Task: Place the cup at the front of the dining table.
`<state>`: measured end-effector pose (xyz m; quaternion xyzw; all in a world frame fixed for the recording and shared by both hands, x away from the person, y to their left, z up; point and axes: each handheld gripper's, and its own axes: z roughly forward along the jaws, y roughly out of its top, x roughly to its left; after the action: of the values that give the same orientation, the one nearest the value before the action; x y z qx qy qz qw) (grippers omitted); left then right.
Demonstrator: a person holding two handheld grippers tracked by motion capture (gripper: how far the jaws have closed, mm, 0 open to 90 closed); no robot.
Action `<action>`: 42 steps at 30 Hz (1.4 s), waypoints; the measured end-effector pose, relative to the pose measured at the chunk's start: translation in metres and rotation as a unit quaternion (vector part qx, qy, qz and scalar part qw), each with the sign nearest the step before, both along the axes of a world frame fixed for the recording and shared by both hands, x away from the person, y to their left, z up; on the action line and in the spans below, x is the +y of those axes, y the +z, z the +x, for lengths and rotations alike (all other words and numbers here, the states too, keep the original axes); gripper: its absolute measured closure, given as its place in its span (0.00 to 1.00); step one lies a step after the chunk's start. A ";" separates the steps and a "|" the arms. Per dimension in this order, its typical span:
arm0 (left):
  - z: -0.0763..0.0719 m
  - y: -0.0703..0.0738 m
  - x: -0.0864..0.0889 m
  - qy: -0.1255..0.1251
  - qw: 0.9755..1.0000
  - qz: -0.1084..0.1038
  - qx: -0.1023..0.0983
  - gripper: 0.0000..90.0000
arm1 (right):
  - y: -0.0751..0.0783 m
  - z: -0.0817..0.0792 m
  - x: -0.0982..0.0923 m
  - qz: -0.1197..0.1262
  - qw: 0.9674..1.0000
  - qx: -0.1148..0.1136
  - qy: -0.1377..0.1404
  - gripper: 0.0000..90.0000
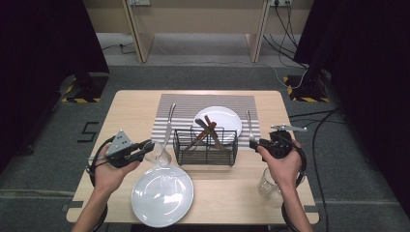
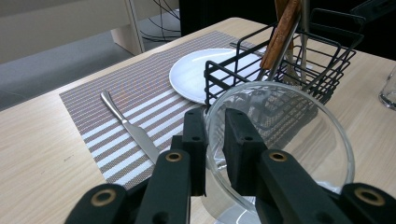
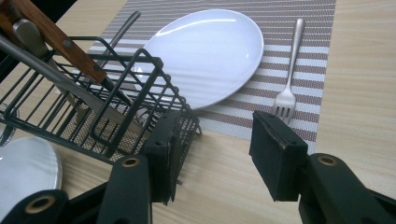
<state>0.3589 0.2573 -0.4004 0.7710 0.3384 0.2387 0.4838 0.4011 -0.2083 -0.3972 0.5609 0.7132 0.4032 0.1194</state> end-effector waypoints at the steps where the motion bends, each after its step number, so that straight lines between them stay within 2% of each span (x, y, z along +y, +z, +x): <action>1: 0.000 0.000 0.000 0.000 1.000 0.000 0.000 0.88 | 0.000 0.000 0.000 0.000 1.000 0.000 0.000 0.59; 42: 0.014 -0.001 0.004 0.018 1.000 -0.003 0.000 0.88 | -0.001 0.000 -0.001 0.000 1.000 0.002 -0.001 0.59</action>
<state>0.3726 0.2613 -0.4019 0.7634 0.3527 0.2461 0.4820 0.4007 -0.2094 -0.3981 0.5619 0.7131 0.4021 0.1185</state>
